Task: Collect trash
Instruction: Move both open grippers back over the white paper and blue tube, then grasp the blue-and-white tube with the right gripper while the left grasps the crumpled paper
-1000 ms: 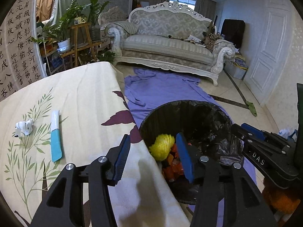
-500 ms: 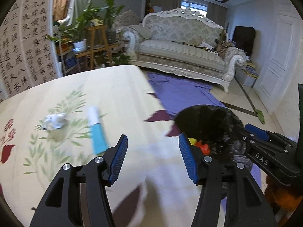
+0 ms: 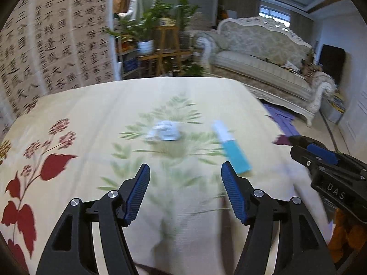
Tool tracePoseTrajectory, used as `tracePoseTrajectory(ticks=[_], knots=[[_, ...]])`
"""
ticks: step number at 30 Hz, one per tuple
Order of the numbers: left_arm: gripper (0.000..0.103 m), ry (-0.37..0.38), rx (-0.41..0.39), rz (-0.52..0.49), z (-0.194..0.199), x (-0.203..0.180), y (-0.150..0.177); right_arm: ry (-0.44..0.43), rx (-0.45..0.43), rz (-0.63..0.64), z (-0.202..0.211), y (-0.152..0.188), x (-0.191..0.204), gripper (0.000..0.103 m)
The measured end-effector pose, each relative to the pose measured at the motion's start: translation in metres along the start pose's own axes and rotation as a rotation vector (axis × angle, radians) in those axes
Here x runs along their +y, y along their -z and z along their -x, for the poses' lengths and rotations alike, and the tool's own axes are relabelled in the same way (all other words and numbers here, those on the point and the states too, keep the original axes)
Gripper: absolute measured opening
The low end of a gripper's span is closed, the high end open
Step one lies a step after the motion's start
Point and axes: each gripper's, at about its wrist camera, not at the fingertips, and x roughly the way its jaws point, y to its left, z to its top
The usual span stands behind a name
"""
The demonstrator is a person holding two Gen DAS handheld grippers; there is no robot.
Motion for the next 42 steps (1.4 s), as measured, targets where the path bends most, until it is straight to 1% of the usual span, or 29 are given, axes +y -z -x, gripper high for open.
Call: tracePoseTrajectory(ticks=[4, 6, 9, 12, 13, 14, 16, 17, 23, 28, 34, 42], knots=[[0.063, -0.052, 0.011, 0.043, -0.004, 0.03, 0.002, -0.041, 0.022, 0.038, -0.015, -0.008, 0.027, 0.042], [0.063, -0.067, 0.02, 0.058, -0.006, 0.041, 0.003, -0.058, 0.037, 0.055, -0.024, -0.012, 0.04, 0.042], [0.064, -0.071, 0.031, 0.074, -0.008, 0.051, 0.003, -0.074, 0.063, 0.081, -0.039, -0.019, 0.057, 0.042], [0.067, -0.054, 0.036, 0.085, -0.009, 0.054, 0.003, -0.076, 0.093, 0.113, -0.052, -0.02, 0.071, 0.042], [0.067, -0.052, 0.035, 0.081, -0.009, 0.053, 0.003, -0.075, 0.098, 0.119, -0.054, -0.019, 0.073, 0.04], [0.068, -0.049, 0.035, 0.075, -0.009, 0.052, 0.003, -0.073, 0.111, 0.125, -0.058, -0.019, 0.075, 0.033], [0.068, -0.043, 0.034, 0.064, -0.01, 0.05, 0.001, -0.067, 0.134, 0.129, -0.063, -0.02, 0.076, 0.022], [0.068, -0.04, 0.032, 0.06, -0.011, 0.049, 0.001, -0.057, 0.132, 0.132, -0.063, -0.021, 0.075, 0.02], [0.069, -0.023, 0.031, 0.049, -0.019, 0.046, -0.007, -0.031, 0.131, 0.128, -0.067, -0.026, 0.064, 0.019], [0.069, -0.013, 0.032, 0.033, -0.03, 0.04, -0.017, -0.034, 0.131, 0.102, -0.072, -0.03, 0.052, 0.019], [0.069, -0.004, 0.037, 0.012, -0.045, 0.031, -0.03, -0.035, 0.131, 0.099, -0.077, -0.035, 0.05, 0.019], [0.069, 0.005, 0.06, 0.005, -0.061, 0.027, -0.039, -0.032, 0.131, 0.106, -0.08, -0.038, 0.048, 0.02]])
